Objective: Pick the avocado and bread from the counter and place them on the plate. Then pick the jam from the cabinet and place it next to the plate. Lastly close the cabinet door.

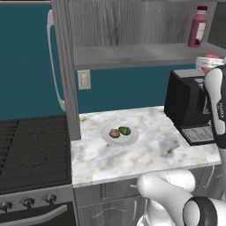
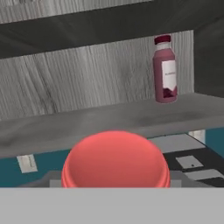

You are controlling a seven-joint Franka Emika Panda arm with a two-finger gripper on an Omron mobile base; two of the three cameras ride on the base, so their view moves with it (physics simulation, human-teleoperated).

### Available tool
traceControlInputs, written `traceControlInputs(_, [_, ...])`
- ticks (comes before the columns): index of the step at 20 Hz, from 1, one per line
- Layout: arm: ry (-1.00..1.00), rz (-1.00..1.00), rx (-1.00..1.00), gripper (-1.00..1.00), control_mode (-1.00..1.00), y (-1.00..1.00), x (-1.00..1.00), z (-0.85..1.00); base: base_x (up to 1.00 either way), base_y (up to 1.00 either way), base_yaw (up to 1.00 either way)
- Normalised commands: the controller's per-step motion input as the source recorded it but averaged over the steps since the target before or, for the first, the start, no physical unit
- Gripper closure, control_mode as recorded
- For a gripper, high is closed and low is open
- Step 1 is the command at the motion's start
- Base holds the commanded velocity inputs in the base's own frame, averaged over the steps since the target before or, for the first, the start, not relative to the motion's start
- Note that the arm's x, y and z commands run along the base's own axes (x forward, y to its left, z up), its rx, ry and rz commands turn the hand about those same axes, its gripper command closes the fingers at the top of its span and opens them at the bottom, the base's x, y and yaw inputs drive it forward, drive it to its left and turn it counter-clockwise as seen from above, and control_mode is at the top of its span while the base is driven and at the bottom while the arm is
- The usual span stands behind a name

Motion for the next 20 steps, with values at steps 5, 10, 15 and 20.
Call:
traceControlInputs(5, [0.09,0.17,-0.05,1.00,-1.00,0.36,-0.15,-0.01,0.00,0.00,0.00])
traceControlInputs(10, [0.15,0.15,-0.07,1.00,-1.00,0.35,0.00,-0.18,0.00,0.00,0.00])
traceControlInputs(15, [0.14,0.10,-0.07,1.00,-1.00,0.26,0.00,-0.41,0.00,0.00,0.00])
traceControlInputs(20, [0.01,0.03,-0.02,1.00,-1.00,0.11,0.01,-0.59,0.00,0.00,0.00])
